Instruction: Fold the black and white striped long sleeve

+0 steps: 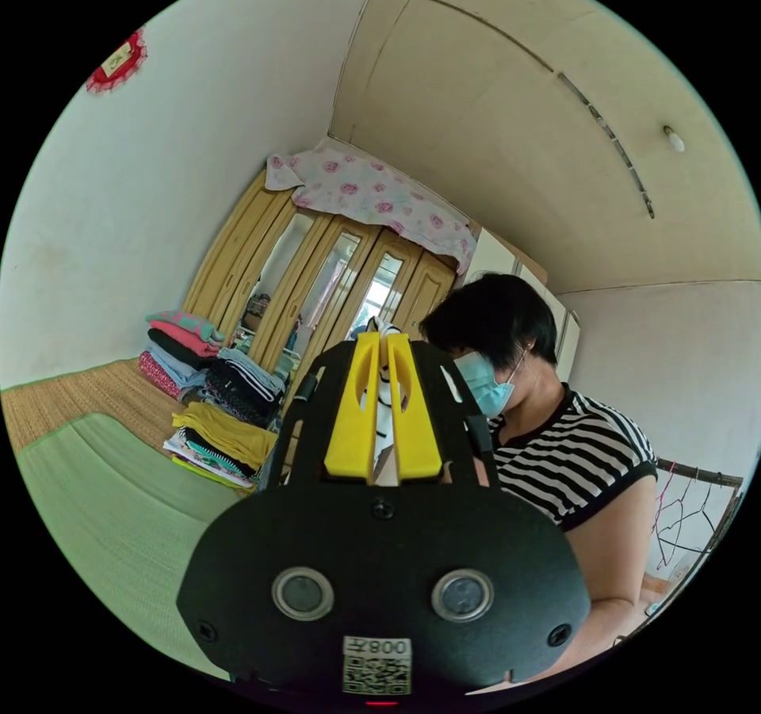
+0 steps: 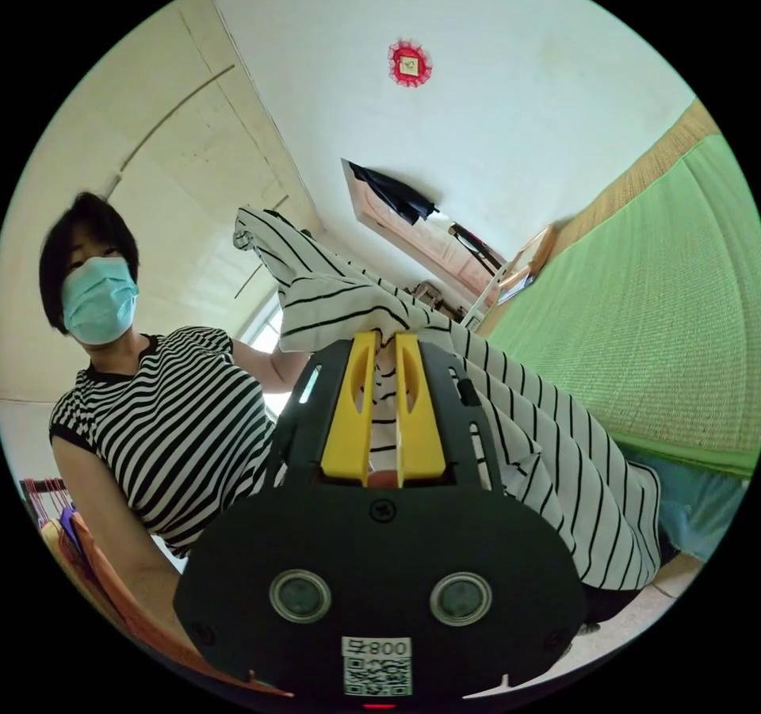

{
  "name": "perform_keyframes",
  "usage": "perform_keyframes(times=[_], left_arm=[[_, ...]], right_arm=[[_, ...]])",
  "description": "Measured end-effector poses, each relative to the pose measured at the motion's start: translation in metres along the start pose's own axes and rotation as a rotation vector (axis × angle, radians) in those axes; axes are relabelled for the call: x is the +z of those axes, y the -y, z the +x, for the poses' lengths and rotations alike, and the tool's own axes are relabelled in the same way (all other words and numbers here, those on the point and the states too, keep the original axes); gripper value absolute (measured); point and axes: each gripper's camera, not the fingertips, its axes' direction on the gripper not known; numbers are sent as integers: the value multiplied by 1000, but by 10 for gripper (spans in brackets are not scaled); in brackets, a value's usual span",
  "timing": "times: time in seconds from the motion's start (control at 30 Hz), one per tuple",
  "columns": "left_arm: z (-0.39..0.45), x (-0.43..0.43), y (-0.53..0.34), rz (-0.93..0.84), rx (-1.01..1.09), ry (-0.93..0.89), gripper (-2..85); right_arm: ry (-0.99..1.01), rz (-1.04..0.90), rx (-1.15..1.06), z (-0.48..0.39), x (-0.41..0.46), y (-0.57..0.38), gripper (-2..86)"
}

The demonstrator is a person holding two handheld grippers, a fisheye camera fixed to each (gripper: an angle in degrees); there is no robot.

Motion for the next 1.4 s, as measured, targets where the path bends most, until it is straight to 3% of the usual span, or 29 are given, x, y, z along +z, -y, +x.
perform_keyframes(times=[0.3,0.57,0.87,1.07,1.4], left_arm=[[-21,-33,-54,57,-9,83,15],[-31,-76,-118,131,-27,218,14],[-13,-112,-184,149,19,417,15],[26,-138,-219,177,154,534,16],[95,-180,-277,239,397,654,16]], right_arm=[[-122,125,-62,-49,-86,47,6],[-570,223,-223,-181,-186,121,3],[-907,249,-512,-343,-206,217,4],[-1012,279,-768,-447,-195,267,4],[-998,339,-1036,-555,-191,317,5]])
